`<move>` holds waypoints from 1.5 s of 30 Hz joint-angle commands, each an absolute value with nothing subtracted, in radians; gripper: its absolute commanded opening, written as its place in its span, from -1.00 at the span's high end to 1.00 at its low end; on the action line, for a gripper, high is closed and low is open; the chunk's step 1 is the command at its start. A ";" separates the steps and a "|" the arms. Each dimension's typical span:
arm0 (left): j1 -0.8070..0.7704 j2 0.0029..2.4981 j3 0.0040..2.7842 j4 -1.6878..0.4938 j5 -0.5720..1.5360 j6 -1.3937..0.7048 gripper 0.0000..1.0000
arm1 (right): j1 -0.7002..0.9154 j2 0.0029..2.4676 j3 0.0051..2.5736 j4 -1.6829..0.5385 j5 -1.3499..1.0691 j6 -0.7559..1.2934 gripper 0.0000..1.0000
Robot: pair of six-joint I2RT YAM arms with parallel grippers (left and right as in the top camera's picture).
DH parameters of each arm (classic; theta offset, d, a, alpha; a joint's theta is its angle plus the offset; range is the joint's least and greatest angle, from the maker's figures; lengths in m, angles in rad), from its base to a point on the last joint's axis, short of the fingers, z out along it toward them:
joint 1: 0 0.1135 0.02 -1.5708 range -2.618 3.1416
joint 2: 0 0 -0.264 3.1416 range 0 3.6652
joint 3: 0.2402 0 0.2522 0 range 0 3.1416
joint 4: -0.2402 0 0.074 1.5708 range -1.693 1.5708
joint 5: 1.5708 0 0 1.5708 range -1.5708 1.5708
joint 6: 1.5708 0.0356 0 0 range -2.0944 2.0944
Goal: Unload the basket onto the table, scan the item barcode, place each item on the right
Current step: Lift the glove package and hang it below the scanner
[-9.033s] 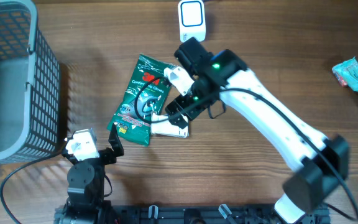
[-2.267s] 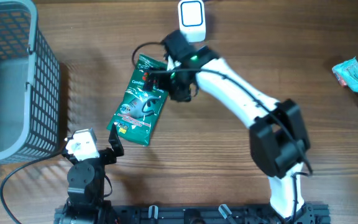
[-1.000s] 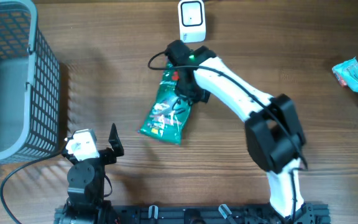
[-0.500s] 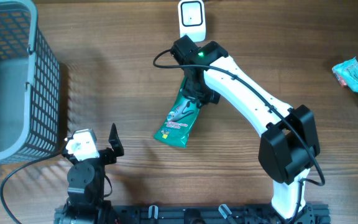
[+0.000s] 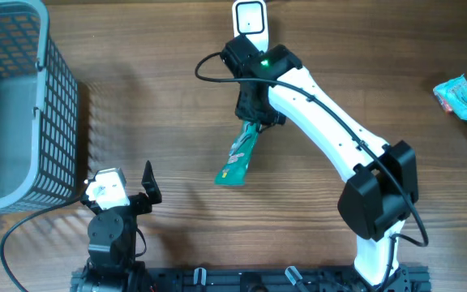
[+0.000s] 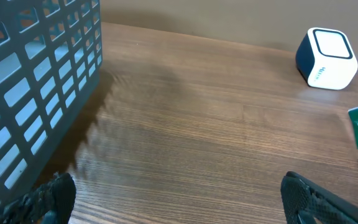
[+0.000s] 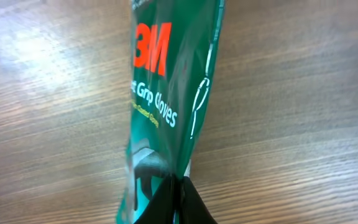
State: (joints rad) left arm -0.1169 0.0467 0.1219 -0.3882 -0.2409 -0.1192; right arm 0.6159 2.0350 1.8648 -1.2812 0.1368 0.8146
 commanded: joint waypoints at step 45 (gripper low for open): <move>-0.120 0.039 0.117 -0.384 -0.236 -0.136 -1.00 | 0.680 2.144 1.922 -1.250 0.097 0.654 0.53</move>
State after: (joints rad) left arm -0.1169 0.0467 0.1219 -0.3882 -0.2409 -0.1188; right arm 0.6746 2.1002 1.9160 -1.2476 0.1246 0.6331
